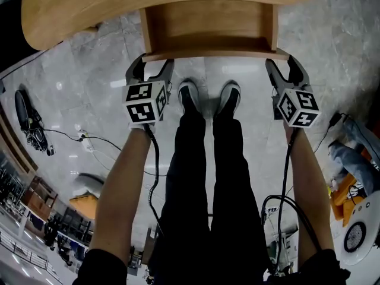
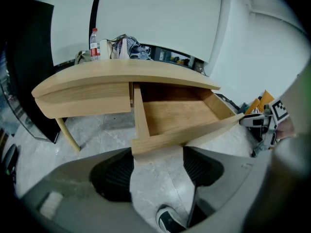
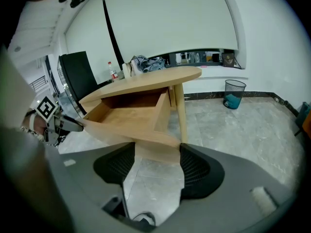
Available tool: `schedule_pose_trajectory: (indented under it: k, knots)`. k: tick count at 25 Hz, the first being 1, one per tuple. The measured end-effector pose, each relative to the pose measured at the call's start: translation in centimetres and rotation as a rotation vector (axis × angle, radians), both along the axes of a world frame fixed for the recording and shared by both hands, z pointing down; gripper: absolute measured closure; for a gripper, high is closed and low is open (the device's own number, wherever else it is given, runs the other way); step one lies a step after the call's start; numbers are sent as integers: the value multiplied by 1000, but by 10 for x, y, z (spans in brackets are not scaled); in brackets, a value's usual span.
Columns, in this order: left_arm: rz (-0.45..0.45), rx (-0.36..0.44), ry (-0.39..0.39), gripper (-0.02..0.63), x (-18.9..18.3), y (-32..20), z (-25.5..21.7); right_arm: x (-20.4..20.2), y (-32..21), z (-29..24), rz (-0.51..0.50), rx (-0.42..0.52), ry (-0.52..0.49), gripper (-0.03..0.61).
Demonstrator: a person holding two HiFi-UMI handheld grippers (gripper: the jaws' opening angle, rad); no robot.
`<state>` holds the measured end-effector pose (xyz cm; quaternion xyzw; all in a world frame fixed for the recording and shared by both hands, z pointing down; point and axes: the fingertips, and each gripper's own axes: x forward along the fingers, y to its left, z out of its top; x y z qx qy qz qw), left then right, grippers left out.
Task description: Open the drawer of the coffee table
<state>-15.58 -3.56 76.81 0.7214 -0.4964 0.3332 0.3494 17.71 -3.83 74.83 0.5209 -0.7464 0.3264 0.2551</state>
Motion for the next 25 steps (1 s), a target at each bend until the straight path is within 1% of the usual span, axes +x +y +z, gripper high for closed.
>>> schedule_pose_trajectory:
  k: [3,11,13,15,17,18,19,21,23,25]
  knots:
    - [-2,-16,-4,293,-1,3,6,-1,2,6,-9,-13,8,296]
    - [-1,-16,8,293,0,9,13,0,7,14,-16,-12,20,295]
    - [12,-11,0,293,-1,9,13,0,7,15,-21,-20,19,295]
    - [44,-12,-13,293,0,9,12,3,8,13,-25,-35,24,293]
    - [68,-46,-29,293,-5,15,11,10,12,5,-12,-50,31,290]
    - [57,-77,-36,293,-12,23,9,14,15,-2,3,-55,31,293]
    - [28,-109,-42,293,-23,31,6,19,19,-10,24,-57,27,301]
    - [-54,-148,-53,293,-46,45,-7,32,22,-35,86,-45,9,325]
    - [-117,-138,-58,293,-62,49,-33,45,20,-70,151,-17,-18,354]
    - [-153,-87,-47,293,-68,46,-73,53,13,-114,200,26,-67,408]
